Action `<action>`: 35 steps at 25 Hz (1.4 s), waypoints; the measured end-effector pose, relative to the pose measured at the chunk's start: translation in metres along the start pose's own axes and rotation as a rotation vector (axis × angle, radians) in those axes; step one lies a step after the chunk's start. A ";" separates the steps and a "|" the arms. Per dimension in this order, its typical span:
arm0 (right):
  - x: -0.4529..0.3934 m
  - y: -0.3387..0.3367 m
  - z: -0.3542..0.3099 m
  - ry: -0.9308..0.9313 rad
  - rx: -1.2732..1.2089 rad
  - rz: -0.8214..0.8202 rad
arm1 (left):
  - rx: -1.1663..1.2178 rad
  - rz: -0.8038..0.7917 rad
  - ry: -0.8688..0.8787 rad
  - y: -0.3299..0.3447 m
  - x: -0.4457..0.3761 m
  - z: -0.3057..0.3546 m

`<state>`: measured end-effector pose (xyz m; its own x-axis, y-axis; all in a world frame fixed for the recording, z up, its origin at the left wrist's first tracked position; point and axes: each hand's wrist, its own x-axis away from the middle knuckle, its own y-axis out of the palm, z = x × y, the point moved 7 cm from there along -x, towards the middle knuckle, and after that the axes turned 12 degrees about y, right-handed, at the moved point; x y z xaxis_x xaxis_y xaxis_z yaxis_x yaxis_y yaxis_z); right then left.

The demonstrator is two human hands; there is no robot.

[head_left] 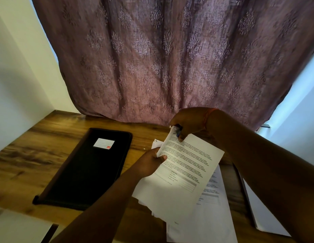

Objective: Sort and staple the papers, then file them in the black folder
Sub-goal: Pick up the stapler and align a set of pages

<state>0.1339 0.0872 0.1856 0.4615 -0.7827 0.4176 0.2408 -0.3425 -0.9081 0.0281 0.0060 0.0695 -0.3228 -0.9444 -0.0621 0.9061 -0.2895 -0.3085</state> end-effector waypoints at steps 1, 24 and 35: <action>0.000 -0.002 -0.003 0.004 0.048 -0.008 | -0.013 -0.004 -0.013 -0.001 -0.002 -0.001; -0.022 0.009 -0.026 -0.077 0.758 0.085 | -0.314 -0.149 -0.075 -0.008 -0.029 -0.015; -0.032 0.007 -0.018 -0.043 0.655 0.163 | -0.341 -0.147 -0.072 -0.010 -0.040 -0.020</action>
<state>0.1054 0.1000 0.1651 0.5661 -0.7717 0.2900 0.6271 0.1748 -0.7591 0.0266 0.0493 0.0564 -0.4120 -0.9085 0.0693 0.7045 -0.3659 -0.6081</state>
